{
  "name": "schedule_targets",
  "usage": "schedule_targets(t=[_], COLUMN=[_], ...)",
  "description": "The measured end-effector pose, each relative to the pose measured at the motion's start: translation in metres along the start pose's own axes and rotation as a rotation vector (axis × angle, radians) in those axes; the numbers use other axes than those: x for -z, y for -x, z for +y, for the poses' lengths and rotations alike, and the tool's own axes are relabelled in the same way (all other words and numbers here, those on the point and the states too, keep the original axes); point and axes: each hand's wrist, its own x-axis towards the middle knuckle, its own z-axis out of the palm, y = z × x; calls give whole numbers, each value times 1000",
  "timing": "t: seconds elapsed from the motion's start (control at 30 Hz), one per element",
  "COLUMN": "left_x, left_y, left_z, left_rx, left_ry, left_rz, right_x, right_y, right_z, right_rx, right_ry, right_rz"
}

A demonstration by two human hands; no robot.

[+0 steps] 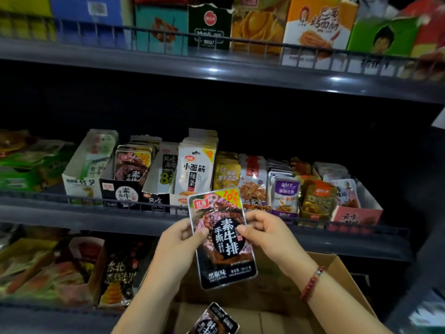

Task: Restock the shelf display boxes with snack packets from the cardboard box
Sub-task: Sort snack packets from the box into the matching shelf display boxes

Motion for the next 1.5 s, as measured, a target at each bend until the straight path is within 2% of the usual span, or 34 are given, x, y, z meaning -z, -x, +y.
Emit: schedule_targets(t=[0.2, 0.37, 0.53, 0.63, 0.73, 0.93, 1.1, 1.3, 1.4, 1.5], left_x=[38, 76, 128, 152, 162, 167, 164, 158, 151, 139], left_y=[-18, -48, -100, -126, -140, -146, -144, -137, -121, -94], left_z=[12, 15, -11, -29, -45, -64, -65, -58, -48, -39], left_rx=[-80, -159, -332, -362, -369, -497, -496, -399, -395, -428], left_ry=[-30, -73, -660, -1016, -1141, -1142, -1128, -1144, -1055, -964], left_rz=[72, 146, 390, 334, 272, 337, 354, 299, 289, 246], right_x=[-36, -74, -114, -142, -170, -204, -217, -217, -209, -192], right_y=[-30, -76, -146, -185, -212, -245, -244, -232, -207, -167], right_z=[-30, -64, -94, -111, -121, -107, -82, -66, -70, -72], right_rx=[52, 118, 215, 318, 348, 216, 137, 47, 79, 160], right_ry=[-82, -40, -13, -4, 21, 62, 438, 199, 104, 126], right_rz=[-65, -34, 177, 259, 280, 218, 136, 172, 151, 110])
